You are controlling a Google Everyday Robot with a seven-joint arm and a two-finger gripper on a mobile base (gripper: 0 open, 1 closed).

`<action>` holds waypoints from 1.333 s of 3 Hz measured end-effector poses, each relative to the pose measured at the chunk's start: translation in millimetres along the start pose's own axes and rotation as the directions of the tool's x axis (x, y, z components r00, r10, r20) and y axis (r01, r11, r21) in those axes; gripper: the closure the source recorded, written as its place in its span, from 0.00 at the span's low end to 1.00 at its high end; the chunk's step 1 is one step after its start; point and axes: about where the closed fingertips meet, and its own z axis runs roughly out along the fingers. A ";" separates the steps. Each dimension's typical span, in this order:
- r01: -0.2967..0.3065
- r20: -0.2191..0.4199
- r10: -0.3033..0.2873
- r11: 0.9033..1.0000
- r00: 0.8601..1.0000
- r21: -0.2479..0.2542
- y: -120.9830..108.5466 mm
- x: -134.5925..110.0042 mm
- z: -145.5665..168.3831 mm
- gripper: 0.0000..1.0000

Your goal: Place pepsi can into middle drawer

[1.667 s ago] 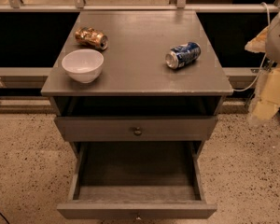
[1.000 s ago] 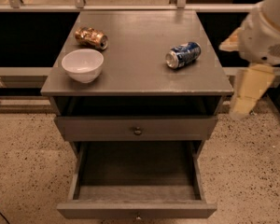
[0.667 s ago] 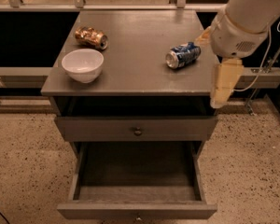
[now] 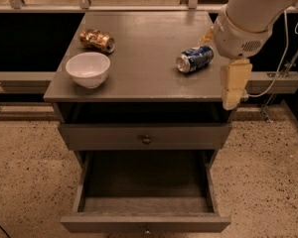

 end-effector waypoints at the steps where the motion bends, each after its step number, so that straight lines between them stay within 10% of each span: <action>1: 0.139 -0.056 -0.137 0.990 0.989 0.039 -36.8 11.1 -2.1 0.00; 3: 0.336 -0.008 -0.337 0.936 0.941 0.107 -103.3 32.7 2.2 0.00; 4: 0.345 0.013 -0.347 0.936 0.938 0.070 -132.9 48.0 42.2 0.00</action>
Offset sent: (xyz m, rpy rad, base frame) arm 0.1171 -0.0250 0.0496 -0.0677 -0.1875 0.4254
